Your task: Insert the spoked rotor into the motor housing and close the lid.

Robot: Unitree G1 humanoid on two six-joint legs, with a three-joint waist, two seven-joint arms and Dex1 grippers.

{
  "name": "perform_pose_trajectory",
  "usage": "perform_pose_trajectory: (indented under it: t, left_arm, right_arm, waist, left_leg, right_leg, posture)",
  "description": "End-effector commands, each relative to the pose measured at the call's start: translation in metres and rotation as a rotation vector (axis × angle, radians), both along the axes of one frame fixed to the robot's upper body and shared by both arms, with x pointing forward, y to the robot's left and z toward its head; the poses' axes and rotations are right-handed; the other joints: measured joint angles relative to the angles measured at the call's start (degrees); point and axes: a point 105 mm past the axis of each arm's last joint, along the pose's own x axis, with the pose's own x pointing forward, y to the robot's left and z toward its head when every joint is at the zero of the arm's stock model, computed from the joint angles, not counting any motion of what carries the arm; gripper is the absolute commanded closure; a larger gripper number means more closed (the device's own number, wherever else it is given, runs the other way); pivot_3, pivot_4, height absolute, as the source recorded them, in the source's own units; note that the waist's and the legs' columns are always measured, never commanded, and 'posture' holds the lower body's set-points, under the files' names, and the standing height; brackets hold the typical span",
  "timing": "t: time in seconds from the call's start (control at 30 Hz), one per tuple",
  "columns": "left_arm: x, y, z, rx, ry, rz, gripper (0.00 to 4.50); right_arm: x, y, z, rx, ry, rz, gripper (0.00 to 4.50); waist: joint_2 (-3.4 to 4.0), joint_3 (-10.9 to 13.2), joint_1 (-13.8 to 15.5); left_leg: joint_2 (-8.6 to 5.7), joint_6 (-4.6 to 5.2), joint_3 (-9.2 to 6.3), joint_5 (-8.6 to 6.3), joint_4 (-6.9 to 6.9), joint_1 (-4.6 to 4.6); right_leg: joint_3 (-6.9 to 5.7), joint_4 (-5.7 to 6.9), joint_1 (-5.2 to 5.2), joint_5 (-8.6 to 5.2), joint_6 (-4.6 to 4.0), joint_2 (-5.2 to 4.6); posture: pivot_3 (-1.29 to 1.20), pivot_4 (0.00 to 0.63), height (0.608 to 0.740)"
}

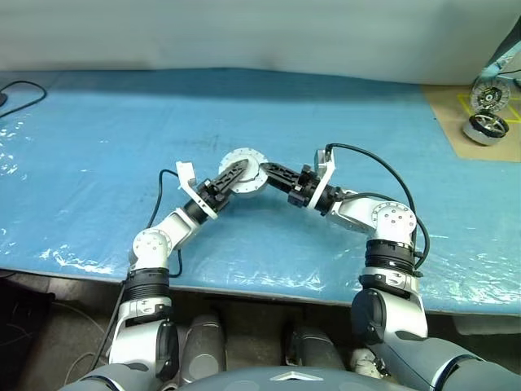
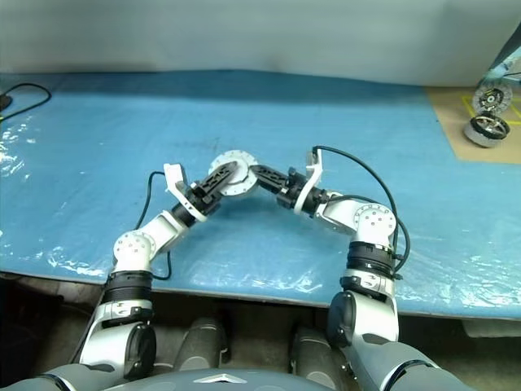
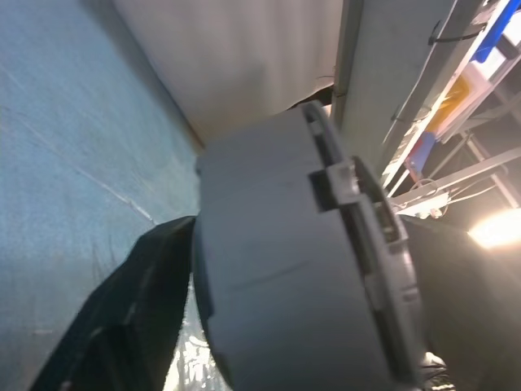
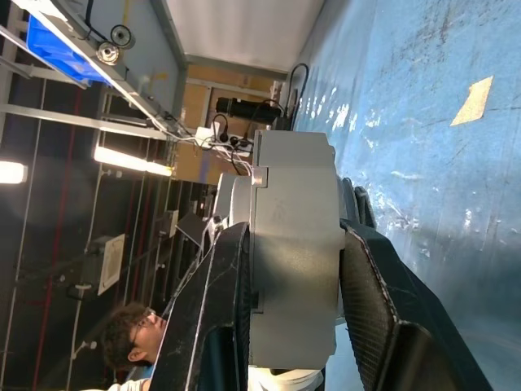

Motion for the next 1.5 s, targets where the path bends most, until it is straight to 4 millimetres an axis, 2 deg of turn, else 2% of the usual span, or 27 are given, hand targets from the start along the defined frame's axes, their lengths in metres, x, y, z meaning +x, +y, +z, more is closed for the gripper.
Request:
perform_pose_trajectory:
  t: [0.03,0.13,0.2,0.37,0.57,0.7,0.83,1.0,1.17,1.27,1.5]
  left_arm:
    - [-0.004,-0.001,0.002,0.021,-0.021,-0.014,1.44]
    - [-0.008,0.0,0.002,0.021,-0.027,-0.024,1.77]
    - [-0.005,0.001,-0.001,0.046,-0.012,-0.007,1.77]
    - [-0.006,0.0,0.007,0.039,-0.041,-0.021,1.77]
    - [-0.002,0.0,0.008,0.078,-0.059,0.006,1.77]
    - [0.002,0.004,0.008,0.085,-0.06,0.042,1.77]
    - [0.006,0.009,0.01,0.092,-0.071,0.068,1.77]
    - [0.006,0.018,0.014,0.111,-0.095,0.09,1.77]
    - [0.018,0.053,0.029,0.092,-0.124,0.226,1.77]
    - [0.021,0.064,0.037,0.079,-0.138,0.26,1.77]
    - [0.035,0.099,0.041,0.114,-0.132,0.418,1.77]
  right_arm:
    - [-0.005,0.007,0.032,0.07,-0.115,0.047,3.32]
    - [-0.004,0.009,0.031,0.067,-0.111,0.053,3.32]
    - [-0.003,0.01,0.03,0.057,-0.107,0.05,3.32]
    - [-0.002,0.015,0.029,0.0,-0.129,0.046,3.32]
    - [-0.001,0.016,0.032,-0.076,-0.25,0.005,3.32]
    - [-0.004,0.013,0.04,-0.025,-0.292,0.003,1.92]
    - [-0.002,0.015,0.034,-0.029,-0.238,0.022,0.46]
    - [-0.002,0.015,0.034,-0.031,-0.238,0.019,0.46]
    - [0.001,0.013,0.029,-0.034,-0.205,0.001,0.46]
    - [0.003,0.013,0.027,-0.03,-0.194,-0.004,0.46]
    - [0.008,0.009,0.023,-0.109,-0.225,-0.049,0.46]
  waist:
    - [0.0,0.0,0.0]
    - [0.0,0.0,-0.1]
    - [0.0,0.0,0.0]
    - [0.0,0.0,0.0]
    - [0.0,0.0,0.0]
    - [0.0,0.0,0.0]
    - [0.0,0.0,0.0]
    - [0.0,0.0,-0.1]
    - [0.0,0.0,-0.1]
    - [0.0,0.0,-0.2]
    - [0.0,0.0,0.2]
  left_leg:
    - [0.0,0.0,0.0,0.0,0.0,0.02]
    - [0.0,0.0,0.0,0.0,0.01,0.02]
    - [0.01,0.0,0.0,0.0,0.01,0.02]
    - [-0.01,0.0,0.0,0.0,0.04,0.01]
    - [0.0,0.0,0.0,0.0,0.05,0.01]
    - [-0.01,0.0,-0.02,0.0,0.05,0.01]
    - [0.0,0.0,-0.03,0.0,0.07,0.02]
    - [0.0,0.01,-0.03,0.0,0.06,0.02]
    - [0.0,0.01,-0.03,0.0,0.09,0.02]
    - [0.0,0.01,-0.04,0.0,0.1,0.04]
    - [-0.04,0.01,-0.07,0.0,0.12,-0.05]
  right_leg:
    - [0.0,0.0,0.03,0.0,0.0,0.0]
    - [0.0,0.0,0.03,0.0,0.0,0.0]
    - [-0.01,0.0,0.03,0.0,0.0,0.01]
    - [-0.03,0.0,0.07,0.0,0.0,-0.03]
    - [-0.06,0.0,0.09,0.0,0.0,-0.02]
    - [-0.07,0.0,0.09,0.0,0.01,-0.03]
    - [-0.07,0.0,0.11,0.01,0.01,-0.02]
    - [-0.07,0.01,0.1,0.01,0.01,0.0]
    - [-0.07,0.03,0.11,0.01,0.01,-0.01]
    - [-0.07,0.04,0.1,0.01,0.01,0.03]
    - [-0.13,0.0,0.12,0.01,0.01,-0.06]
  posture:
    - [0.0,0.15,0.74]
    - [0.0,0.15,0.74]
    - [0.0,0.15,0.74]
    - [0.0,0.15,0.74]
    - [0.0,0.15,0.74]
    - [0.0,0.15,0.74]
    - [0.0,0.15,0.74]
    - [0.0,0.15,0.74]
    - [0.0,0.15,0.74]
    - [0.0,0.15,0.74]
    - [0.0,0.15,0.74]
